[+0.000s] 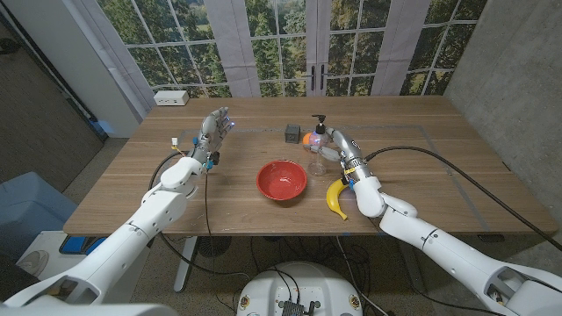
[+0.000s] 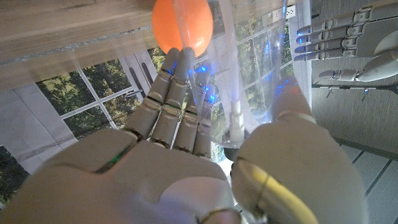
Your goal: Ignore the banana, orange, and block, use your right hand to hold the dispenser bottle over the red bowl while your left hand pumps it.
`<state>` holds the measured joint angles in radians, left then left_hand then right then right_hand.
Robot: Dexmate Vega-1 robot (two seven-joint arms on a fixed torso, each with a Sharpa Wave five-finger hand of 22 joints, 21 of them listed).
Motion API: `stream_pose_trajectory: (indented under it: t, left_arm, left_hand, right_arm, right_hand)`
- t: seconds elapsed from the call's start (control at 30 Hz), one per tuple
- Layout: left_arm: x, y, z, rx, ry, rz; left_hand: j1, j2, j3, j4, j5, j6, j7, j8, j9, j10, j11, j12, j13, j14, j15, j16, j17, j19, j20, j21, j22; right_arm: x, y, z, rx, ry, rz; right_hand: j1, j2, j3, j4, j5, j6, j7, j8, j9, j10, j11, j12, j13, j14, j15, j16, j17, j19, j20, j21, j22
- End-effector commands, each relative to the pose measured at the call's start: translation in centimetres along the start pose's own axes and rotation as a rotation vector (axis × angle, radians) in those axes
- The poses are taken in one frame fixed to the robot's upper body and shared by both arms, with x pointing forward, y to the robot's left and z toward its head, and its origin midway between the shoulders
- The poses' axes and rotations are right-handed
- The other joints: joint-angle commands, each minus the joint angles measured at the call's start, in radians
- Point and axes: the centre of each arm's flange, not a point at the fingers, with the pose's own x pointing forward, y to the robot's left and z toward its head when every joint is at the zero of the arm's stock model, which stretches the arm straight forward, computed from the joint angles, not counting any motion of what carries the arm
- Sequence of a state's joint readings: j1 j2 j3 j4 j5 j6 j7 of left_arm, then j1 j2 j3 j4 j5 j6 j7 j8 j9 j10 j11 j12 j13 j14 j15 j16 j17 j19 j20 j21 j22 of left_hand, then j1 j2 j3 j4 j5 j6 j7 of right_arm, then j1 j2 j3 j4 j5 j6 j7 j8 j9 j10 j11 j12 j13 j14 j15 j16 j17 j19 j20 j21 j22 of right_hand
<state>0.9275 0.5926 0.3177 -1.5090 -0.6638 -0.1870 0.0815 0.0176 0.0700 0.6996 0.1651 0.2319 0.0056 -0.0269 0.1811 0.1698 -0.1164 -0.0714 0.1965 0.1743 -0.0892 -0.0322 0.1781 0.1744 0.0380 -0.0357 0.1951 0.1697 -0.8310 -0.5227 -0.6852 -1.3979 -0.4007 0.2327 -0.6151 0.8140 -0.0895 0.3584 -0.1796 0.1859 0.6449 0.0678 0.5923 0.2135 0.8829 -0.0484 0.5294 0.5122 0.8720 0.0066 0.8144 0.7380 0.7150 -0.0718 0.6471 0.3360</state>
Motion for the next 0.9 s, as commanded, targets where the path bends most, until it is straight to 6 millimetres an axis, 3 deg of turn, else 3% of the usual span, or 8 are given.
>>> stream_pose_trajectory:
  t: [0.03, 0.4, 0.9]
  left_arm:
    - [0.5, -0.2, 0.0, 0.003, 0.002, -0.002]
    - [0.7, -0.7, 0.2, 0.006, 0.000, -0.005]
    - [0.4, -1.0, 0.1, 0.001, -0.004, 0.005]
  left_hand:
    - [-0.004, 0.100, 0.003, 0.005, 0.002, 0.002, -0.004, 0.000, 0.003, 0.003, 0.001, -0.003, 0.004, 0.000, -0.053, 0.003, 0.003, 0.009, -0.061, 0.000, 0.003]
    - [-0.004, 0.100, 0.003, 0.004, 0.003, 0.002, -0.006, 0.000, 0.003, 0.002, 0.001, -0.004, 0.004, -0.001, -0.054, 0.003, 0.003, 0.009, -0.061, 0.000, 0.003]
    - [-0.003, 0.099, 0.003, 0.003, 0.003, 0.002, -0.007, 0.000, 0.003, 0.002, 0.000, -0.004, 0.004, -0.001, -0.054, 0.003, 0.002, 0.009, -0.061, 0.000, 0.003]
  right_arm:
    - [-0.1, -0.2, -0.2, 0.016, -0.021, -0.099]
    - [0.1, -0.7, -0.3, 0.040, -0.043, -0.177]
    - [0.8, -2.1, -0.5, 0.055, -0.066, -0.177]
  right_hand:
    - [0.242, 0.204, 0.118, -0.004, -0.006, 0.243, -0.129, 0.008, 0.001, 0.077, -0.077, 0.002, 0.013, 0.159, -0.238, 0.012, 0.098, 0.025, -0.103, 0.033, 0.009]
    - [0.247, 0.195, 0.104, 0.014, -0.010, 0.264, -0.166, 0.015, -0.002, 0.127, -0.126, 0.008, 0.024, 0.184, -0.235, 0.000, 0.125, 0.021, -0.115, 0.081, 0.022]
    - [0.243, 0.191, 0.094, 0.018, -0.006, 0.266, -0.167, 0.016, -0.002, 0.138, -0.124, 0.014, 0.049, 0.190, -0.235, -0.017, 0.141, -0.006, -0.116, 0.104, 0.027]
